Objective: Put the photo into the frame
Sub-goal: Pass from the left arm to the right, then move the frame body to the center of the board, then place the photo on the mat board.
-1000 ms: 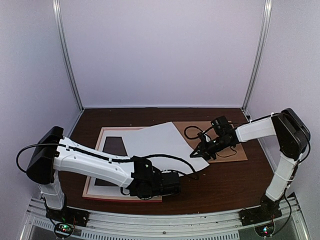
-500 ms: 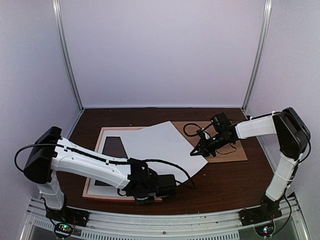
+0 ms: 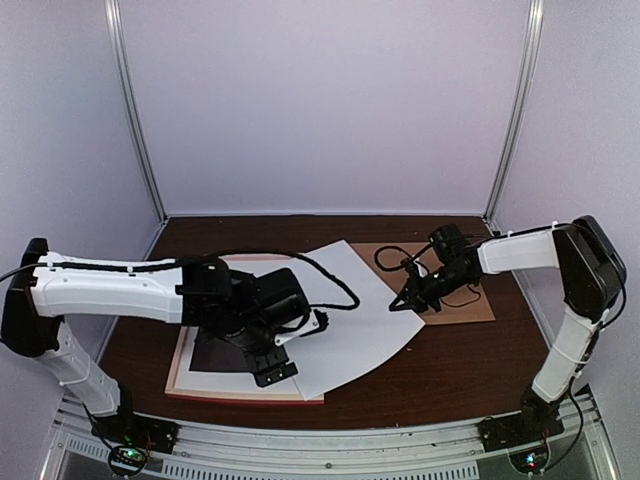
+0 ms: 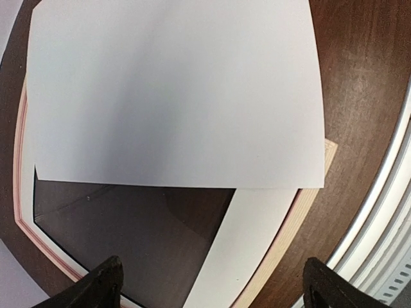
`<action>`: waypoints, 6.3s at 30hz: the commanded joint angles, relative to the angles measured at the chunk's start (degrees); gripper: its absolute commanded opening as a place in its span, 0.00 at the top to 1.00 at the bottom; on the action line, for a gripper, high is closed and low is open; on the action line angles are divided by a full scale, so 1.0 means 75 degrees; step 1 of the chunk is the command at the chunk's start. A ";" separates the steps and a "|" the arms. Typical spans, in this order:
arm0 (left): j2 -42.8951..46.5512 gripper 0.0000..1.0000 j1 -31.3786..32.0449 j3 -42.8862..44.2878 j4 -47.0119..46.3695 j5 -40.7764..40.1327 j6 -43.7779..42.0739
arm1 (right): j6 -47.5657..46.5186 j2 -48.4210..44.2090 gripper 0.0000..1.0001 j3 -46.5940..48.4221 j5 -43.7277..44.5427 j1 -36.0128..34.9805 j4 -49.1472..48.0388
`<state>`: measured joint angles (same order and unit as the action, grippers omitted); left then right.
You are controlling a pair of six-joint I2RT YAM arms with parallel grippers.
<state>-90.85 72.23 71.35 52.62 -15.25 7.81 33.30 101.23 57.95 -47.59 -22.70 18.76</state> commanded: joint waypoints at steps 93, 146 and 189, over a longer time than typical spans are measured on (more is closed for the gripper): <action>0.1954 0.02 -0.8173 -0.2954 -0.3499 0.3075 0.3992 | 0.1080 -0.1639 1.00 0.3709 0.0733 -0.1639 0.0676; 0.2363 0.02 -0.8774 -0.3392 -0.3455 0.2357 0.3648 | 0.1862 -0.1595 1.00 0.1092 0.2749 -0.2599 -0.0006; 0.2152 0.02 -0.8762 -0.3537 -0.3723 0.2738 0.3739 | 0.3755 -0.0975 0.69 -0.0623 0.2827 -0.3469 -0.2710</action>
<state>-74.37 7.05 45.45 26.83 4.51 35.92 64.20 92.27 50.76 -25.71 -48.84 -3.81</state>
